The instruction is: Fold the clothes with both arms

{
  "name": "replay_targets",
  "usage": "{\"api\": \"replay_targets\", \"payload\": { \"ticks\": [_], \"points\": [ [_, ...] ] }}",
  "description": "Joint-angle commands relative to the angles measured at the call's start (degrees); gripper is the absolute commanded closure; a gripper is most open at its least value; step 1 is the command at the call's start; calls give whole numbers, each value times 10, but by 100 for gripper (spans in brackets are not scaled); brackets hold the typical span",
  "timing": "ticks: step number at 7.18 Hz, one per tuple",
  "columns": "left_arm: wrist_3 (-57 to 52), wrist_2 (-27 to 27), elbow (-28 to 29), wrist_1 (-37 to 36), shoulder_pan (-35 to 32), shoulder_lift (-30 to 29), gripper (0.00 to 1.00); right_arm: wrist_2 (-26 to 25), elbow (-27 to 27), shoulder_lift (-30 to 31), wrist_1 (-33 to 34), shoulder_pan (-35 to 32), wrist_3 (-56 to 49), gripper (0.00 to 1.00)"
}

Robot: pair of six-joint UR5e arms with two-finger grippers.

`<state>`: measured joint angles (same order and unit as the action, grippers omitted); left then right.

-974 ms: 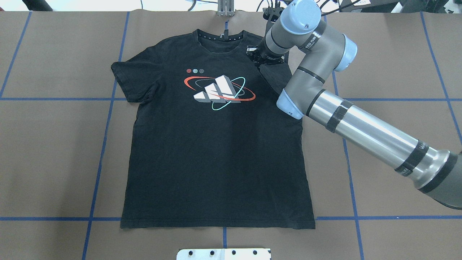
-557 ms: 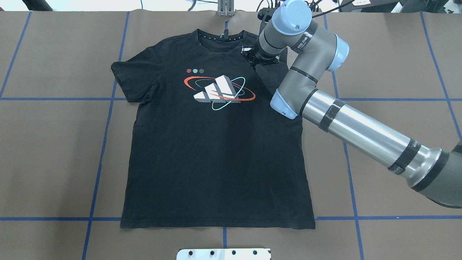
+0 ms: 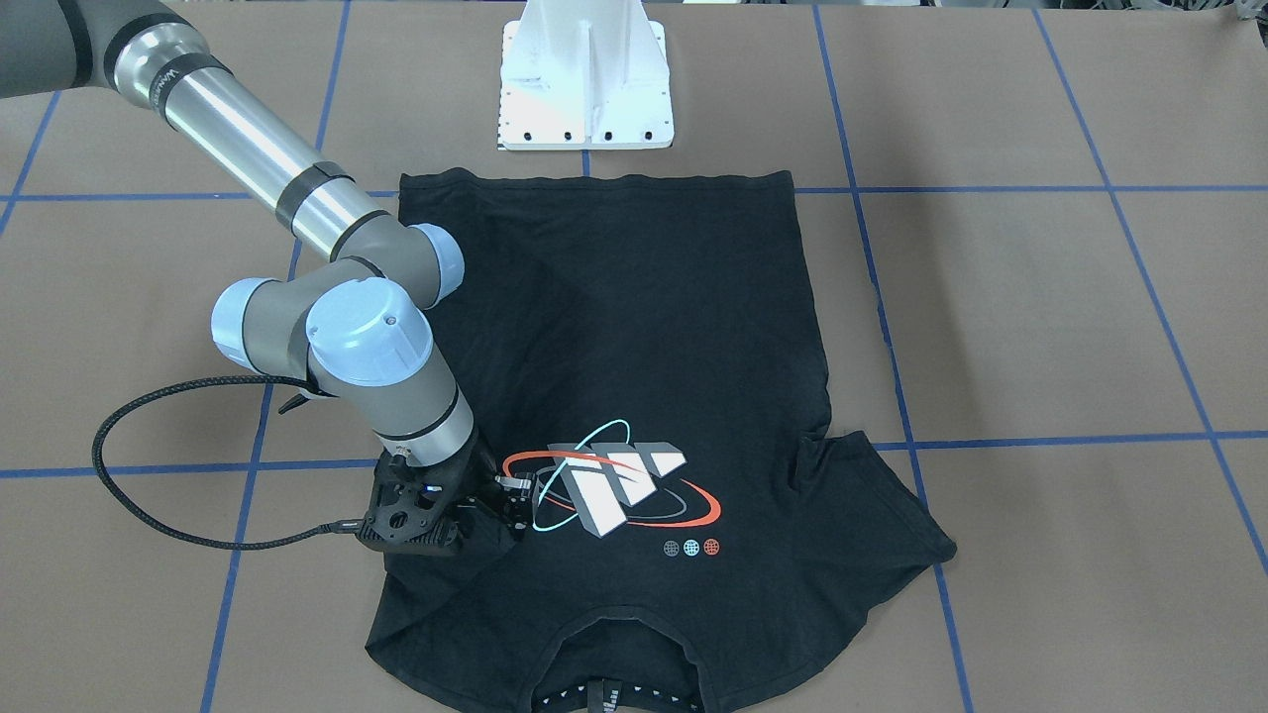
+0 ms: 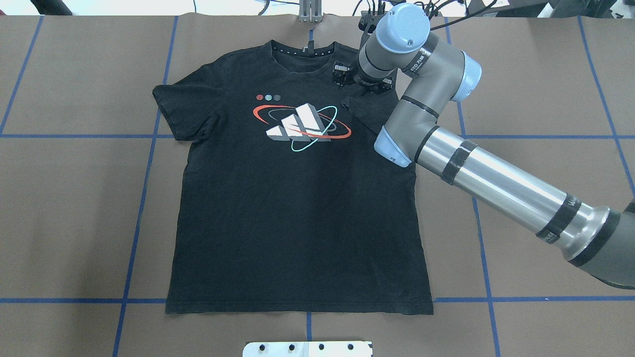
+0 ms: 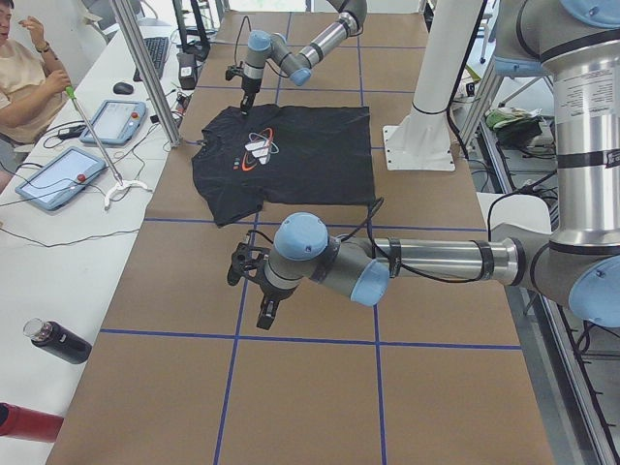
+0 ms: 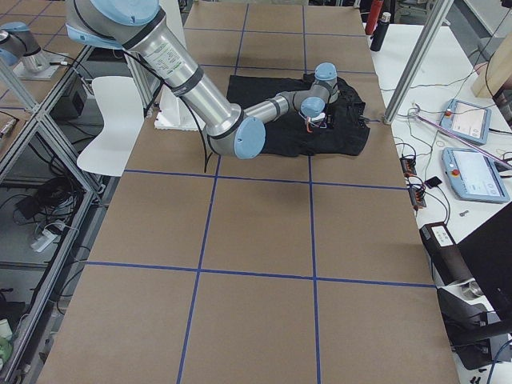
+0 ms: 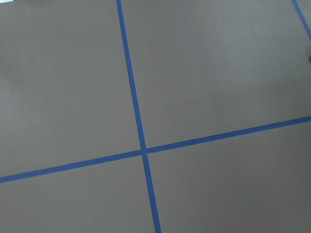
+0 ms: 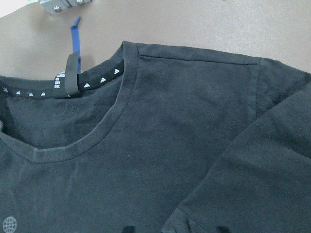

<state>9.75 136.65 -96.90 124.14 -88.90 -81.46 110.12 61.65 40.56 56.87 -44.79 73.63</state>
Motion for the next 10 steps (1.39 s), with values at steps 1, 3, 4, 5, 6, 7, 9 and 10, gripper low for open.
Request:
{"api": "replay_targets", "payload": {
  "ticks": [1, 3, 4, 5, 6, 7, 9, 10],
  "points": [
    [93, 3, 34, 114, 32, -8, 1, 51, 76, 62, 3, 0, 5, 0],
    [190, -3, 86, 112, 117, -108, 2, 93, 176, 97, 84, -7, 4, 0],
    [199, -4, 139, 109, 145, -168, 2, 95, 235, 148, 90, -8, -1, 0],
    [229, -2, 200, 109, 169, -223, 2, 97, 270, 189, 90, -11, -5, 0],
    [254, -4, 252, 109, 201, -281, 2, 101, 289, 221, 91, -13, -6, 0],
    [269, -4, 276, 109, 236, -316, 3, 128, 309, 254, 91, -23, -7, 0],
    [271, -6, 316, 114, 252, -361, 7, 171, 332, 300, 91, -47, -16, 0],
    [273, -24, 324, 114, 257, -371, 13, 172, 339, 332, 90, -46, -27, 0]
  ]
}}
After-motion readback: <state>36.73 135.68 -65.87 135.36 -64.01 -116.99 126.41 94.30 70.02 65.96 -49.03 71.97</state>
